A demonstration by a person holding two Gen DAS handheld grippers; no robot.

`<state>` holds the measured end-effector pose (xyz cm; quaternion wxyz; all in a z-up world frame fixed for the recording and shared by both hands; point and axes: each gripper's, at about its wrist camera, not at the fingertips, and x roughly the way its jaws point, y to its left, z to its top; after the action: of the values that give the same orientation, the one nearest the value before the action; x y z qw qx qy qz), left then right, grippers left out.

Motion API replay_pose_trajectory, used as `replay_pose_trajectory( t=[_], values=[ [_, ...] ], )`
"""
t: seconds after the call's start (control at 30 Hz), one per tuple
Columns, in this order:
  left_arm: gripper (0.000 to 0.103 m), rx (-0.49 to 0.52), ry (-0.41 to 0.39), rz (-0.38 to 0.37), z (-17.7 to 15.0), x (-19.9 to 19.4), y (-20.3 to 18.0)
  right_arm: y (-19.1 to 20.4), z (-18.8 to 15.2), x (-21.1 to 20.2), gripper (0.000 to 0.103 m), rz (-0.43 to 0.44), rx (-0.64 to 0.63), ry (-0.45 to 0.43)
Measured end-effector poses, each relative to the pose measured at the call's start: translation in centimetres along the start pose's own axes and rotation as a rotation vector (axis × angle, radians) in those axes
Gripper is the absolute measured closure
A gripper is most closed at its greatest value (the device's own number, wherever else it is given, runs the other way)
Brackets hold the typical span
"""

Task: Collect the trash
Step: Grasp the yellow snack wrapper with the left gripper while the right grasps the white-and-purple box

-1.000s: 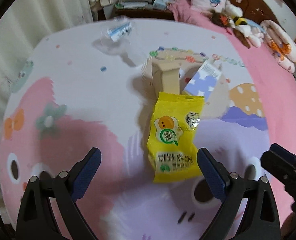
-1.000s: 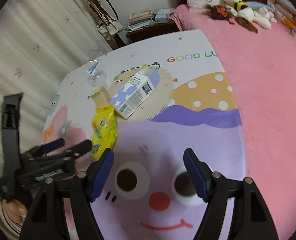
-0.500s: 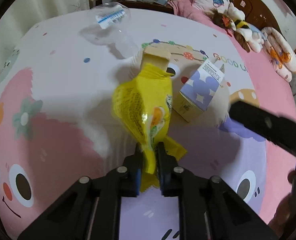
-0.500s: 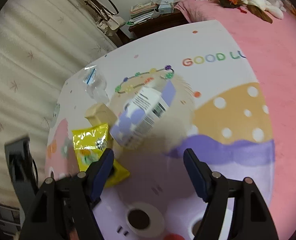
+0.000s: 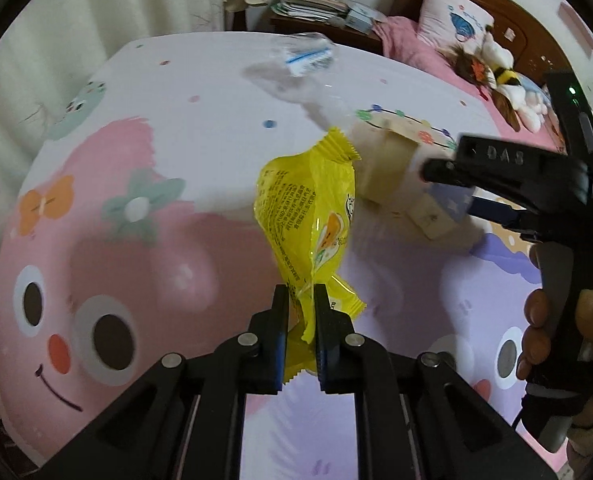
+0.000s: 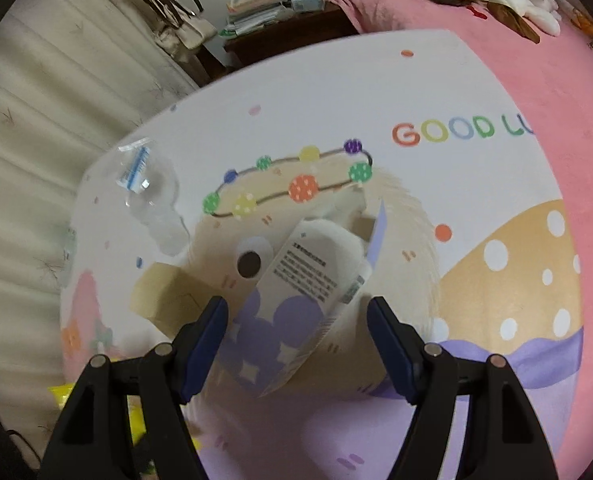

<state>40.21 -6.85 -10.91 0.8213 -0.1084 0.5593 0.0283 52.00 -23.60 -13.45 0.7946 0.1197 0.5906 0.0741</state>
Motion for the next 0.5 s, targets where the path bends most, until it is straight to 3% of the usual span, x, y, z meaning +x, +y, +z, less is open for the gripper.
replay_pose_trajectory(
  t=[0.03, 0.2, 0.5],
  values=[
    [0.094, -0.005, -0.001, 0.007, 0.0, -0.2, 0.5, 0.0, -0.2, -0.1, 0.051, -0.012, -0.008, -0.006],
    [0.094, -0.016, -0.017, 0.008, -0.9, -2.0, 2.3, -0.5, -2.0, -1.3, 0.067, 0.032, -0.028, 0.002],
    [0.094, 0.019, -0.057, -0.012, -4.6, -7.8, 4.4, -1.5, -9.2, -6.4, 0.068, 0.138, -0.052, 0.023]
  ],
)
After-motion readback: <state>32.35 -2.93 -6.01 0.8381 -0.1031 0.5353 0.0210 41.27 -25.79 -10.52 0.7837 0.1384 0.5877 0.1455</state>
